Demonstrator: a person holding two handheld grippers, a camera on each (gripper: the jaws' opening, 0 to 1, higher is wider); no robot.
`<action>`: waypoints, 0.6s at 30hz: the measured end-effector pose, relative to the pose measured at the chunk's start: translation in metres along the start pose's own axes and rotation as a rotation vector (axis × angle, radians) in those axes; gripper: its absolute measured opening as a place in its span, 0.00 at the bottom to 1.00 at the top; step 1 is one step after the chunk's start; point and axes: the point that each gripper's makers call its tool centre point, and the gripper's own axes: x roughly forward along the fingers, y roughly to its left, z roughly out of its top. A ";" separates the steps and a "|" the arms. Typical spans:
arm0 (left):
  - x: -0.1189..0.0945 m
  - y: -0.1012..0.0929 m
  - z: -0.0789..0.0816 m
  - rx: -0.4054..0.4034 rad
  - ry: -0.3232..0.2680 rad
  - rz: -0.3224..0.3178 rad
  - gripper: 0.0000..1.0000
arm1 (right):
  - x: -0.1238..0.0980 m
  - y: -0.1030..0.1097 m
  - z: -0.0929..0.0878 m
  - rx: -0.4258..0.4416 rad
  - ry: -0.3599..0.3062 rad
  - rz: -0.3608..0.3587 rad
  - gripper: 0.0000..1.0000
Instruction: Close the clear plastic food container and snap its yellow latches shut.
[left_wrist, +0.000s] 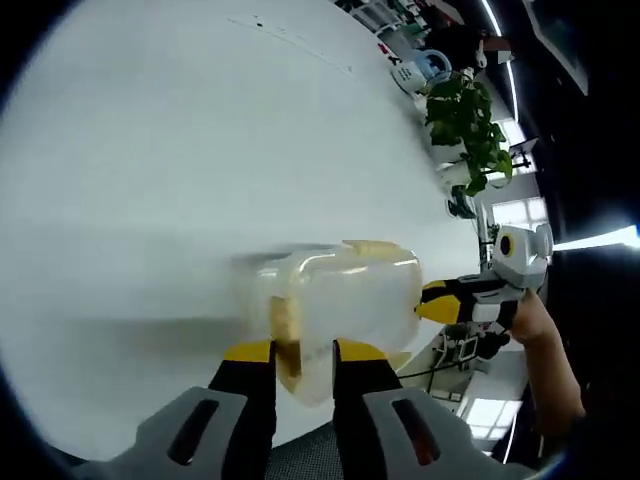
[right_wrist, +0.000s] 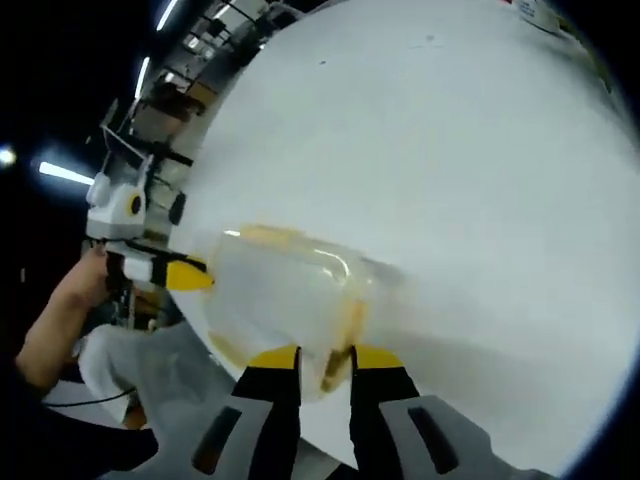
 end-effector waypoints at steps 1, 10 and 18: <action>-0.002 -0.003 -0.002 -0.007 0.001 -0.002 0.19 | 0.000 0.000 -0.001 0.024 0.000 0.004 0.15; -0.003 -0.005 -0.004 -0.004 -0.031 -0.011 0.20 | -0.001 0.002 -0.003 0.012 0.004 -0.001 0.16; -0.005 -0.011 -0.011 0.041 -0.022 -0.020 0.24 | -0.003 0.003 -0.004 -0.054 -0.024 -0.013 0.20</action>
